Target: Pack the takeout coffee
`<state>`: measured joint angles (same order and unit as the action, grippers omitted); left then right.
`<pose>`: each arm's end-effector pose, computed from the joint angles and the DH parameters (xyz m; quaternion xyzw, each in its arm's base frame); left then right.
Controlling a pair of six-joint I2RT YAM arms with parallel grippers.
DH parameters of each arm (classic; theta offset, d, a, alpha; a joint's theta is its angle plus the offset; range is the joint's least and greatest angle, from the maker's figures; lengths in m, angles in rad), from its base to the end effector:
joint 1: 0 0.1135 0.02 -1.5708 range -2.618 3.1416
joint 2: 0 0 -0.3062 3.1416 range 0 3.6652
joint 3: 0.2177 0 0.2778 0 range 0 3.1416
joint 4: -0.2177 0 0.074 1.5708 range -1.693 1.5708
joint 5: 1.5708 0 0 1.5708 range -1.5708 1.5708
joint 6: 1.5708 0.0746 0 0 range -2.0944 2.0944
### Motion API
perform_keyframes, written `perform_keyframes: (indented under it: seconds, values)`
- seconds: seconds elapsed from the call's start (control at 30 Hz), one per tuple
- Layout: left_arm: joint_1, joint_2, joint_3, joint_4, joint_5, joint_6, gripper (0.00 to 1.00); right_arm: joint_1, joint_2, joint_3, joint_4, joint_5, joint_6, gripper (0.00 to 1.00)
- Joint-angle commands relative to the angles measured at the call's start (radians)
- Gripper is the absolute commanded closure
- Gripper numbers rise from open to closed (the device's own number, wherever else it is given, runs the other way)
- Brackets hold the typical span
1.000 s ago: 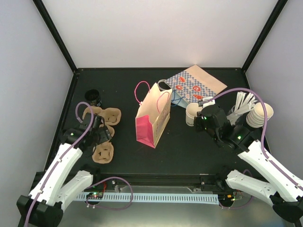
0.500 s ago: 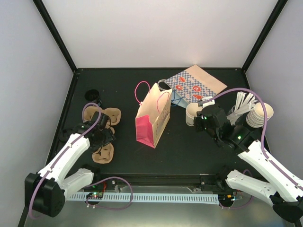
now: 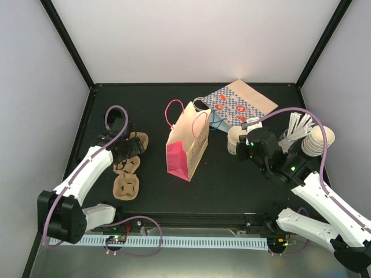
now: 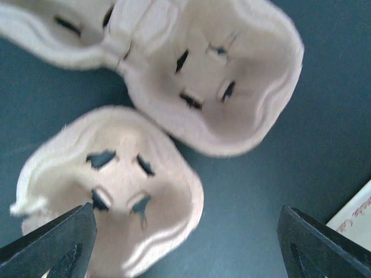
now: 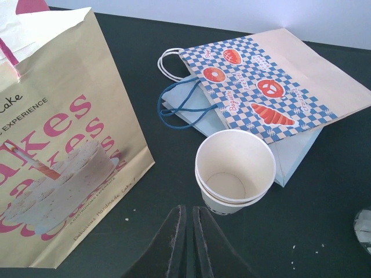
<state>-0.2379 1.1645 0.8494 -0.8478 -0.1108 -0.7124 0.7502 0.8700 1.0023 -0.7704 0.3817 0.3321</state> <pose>0.2296 -0.0472 0.2318 -0.2407 0.9477 -0.0443 0.2046 0.1642 0.1150 0.3575 -0.0986 0.8756 0.0822 0.4657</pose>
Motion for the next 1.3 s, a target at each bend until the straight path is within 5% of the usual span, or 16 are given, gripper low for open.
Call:
perform_keyframes:
  seconds: [0.0, 0.3, 0.67, 1.27]
  values:
    - [0.067, 0.067, 0.064, 0.131, 0.022, 0.13, 0.12, -0.006, -0.017, -0.007, 0.029, -0.02, -0.017, 0.92]
    - [0.141, 0.329, 0.267, 0.11, -0.04, 0.201, 0.13, -0.006, -0.043, -0.005, 0.03, -0.089, -0.03, 0.92]
    - [0.199, 0.41, 0.215, 0.21, 0.053, 0.258, 0.06, -0.005, -0.091, 0.0, -0.015, -0.098, -0.042, 0.92]
    - [0.138, 0.314, 0.083, 0.3, 0.287, 0.192, 0.1, -0.005, -0.081, 0.009, -0.007, -0.106, -0.03, 0.92]
